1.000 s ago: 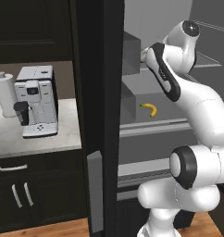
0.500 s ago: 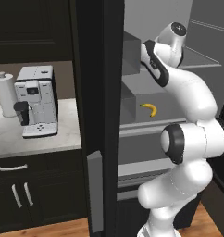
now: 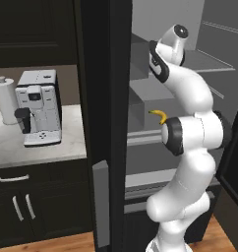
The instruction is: Pick the mango and banana from the fridge and place them inside the tupperware on the counter.
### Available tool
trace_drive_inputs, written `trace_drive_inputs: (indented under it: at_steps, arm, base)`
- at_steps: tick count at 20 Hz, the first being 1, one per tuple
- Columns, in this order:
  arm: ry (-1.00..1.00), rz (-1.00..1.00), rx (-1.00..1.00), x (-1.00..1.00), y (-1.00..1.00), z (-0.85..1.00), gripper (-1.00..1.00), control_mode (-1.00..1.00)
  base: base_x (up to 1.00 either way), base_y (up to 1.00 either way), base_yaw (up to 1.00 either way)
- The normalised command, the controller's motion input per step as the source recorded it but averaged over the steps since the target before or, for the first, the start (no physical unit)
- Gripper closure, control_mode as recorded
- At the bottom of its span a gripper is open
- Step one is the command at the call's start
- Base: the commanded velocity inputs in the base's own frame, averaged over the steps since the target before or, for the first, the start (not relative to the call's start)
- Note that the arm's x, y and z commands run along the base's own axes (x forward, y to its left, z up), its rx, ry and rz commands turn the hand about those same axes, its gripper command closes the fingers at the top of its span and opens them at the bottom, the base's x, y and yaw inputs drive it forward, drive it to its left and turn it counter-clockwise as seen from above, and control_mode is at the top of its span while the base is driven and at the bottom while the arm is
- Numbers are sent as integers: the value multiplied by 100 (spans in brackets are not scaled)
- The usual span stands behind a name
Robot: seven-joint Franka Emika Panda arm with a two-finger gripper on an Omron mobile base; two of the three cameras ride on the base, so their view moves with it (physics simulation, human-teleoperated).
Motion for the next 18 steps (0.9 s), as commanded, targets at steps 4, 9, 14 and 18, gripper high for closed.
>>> trace_drive_inputs:
  at_steps: [4, 9, 14, 18]
  arm:
    - [0, 1, 0, 55, 0, -18, -100, -100]
    - [0, 0, 0, 30, 9, -35, -100, -100]
    - [0, 0, -2, 0, 23, -41, 100, -100]
    - [0, -1, -3, -22, 23, -90, 100, -100]
  base:
    - [0, 0, 0]
    - [0, 0, 0]
    - [0, 0, 0]
    - [0, 0, 0]
